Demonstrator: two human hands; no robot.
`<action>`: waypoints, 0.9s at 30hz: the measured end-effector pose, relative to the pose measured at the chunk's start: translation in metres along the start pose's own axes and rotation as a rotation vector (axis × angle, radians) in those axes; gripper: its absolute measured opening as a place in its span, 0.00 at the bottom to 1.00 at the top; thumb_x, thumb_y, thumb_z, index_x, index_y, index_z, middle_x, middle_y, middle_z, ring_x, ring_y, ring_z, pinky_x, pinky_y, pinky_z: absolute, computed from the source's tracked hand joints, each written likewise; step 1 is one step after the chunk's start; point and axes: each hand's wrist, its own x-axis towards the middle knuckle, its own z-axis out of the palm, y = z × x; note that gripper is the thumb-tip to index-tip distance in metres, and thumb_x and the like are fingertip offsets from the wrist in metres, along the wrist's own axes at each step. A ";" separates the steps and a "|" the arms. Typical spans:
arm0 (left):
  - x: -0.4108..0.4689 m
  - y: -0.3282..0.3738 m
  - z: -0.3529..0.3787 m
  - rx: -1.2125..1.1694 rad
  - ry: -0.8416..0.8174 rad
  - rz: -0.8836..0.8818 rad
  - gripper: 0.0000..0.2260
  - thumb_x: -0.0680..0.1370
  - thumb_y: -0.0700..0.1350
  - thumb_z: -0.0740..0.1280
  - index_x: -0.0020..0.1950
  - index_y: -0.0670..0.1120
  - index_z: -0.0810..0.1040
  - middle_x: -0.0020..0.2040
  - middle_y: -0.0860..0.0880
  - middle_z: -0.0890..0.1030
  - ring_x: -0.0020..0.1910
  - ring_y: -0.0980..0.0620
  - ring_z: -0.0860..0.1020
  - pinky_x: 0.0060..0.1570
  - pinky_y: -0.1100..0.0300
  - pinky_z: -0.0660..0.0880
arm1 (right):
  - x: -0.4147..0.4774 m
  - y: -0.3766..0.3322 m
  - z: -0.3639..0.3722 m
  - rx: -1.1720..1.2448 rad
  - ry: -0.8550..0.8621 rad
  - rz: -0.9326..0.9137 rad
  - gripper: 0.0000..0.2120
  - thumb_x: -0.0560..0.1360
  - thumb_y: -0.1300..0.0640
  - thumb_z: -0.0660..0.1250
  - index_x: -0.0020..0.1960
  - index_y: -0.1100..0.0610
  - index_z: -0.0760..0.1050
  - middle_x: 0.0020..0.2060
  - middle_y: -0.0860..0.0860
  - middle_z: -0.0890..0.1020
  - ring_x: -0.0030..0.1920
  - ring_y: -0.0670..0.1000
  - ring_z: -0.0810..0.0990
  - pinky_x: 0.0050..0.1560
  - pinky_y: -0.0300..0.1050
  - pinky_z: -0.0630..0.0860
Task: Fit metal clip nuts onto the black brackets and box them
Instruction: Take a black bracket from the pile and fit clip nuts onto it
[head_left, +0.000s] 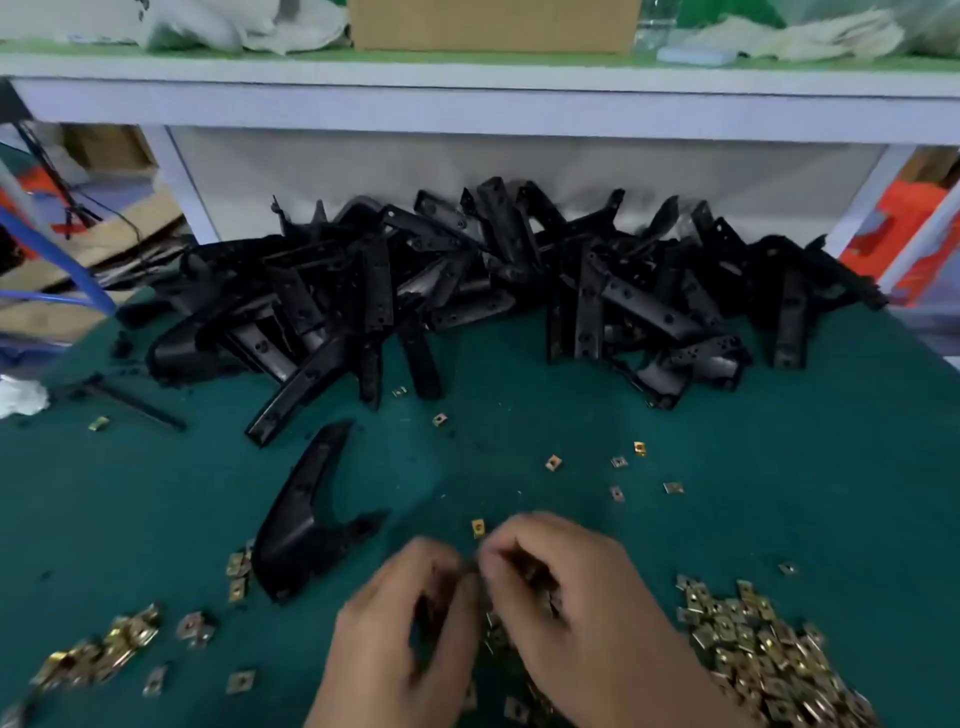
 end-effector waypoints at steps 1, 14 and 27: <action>0.012 0.010 0.017 0.003 -0.010 0.006 0.10 0.77 0.42 0.71 0.44 0.55 0.74 0.37 0.59 0.75 0.34 0.61 0.75 0.33 0.70 0.69 | 0.022 -0.001 0.005 -0.069 0.049 0.016 0.06 0.78 0.44 0.60 0.50 0.40 0.75 0.47 0.37 0.78 0.51 0.39 0.77 0.50 0.30 0.72; 0.034 -0.012 -0.007 0.544 0.201 -0.210 0.22 0.73 0.51 0.75 0.65 0.50 0.76 0.62 0.45 0.73 0.61 0.41 0.69 0.59 0.44 0.69 | 0.051 0.031 0.030 -0.303 0.114 0.078 0.08 0.79 0.48 0.69 0.54 0.51 0.83 0.46 0.42 0.74 0.53 0.45 0.72 0.54 0.36 0.70; 0.048 -0.042 -0.036 0.187 0.099 -0.362 0.42 0.66 0.62 0.79 0.75 0.59 0.62 0.62 0.54 0.72 0.61 0.55 0.68 0.58 0.62 0.69 | 0.045 0.027 0.030 -0.310 0.116 0.075 0.04 0.76 0.53 0.73 0.51 0.47 0.81 0.42 0.38 0.77 0.49 0.41 0.73 0.46 0.27 0.66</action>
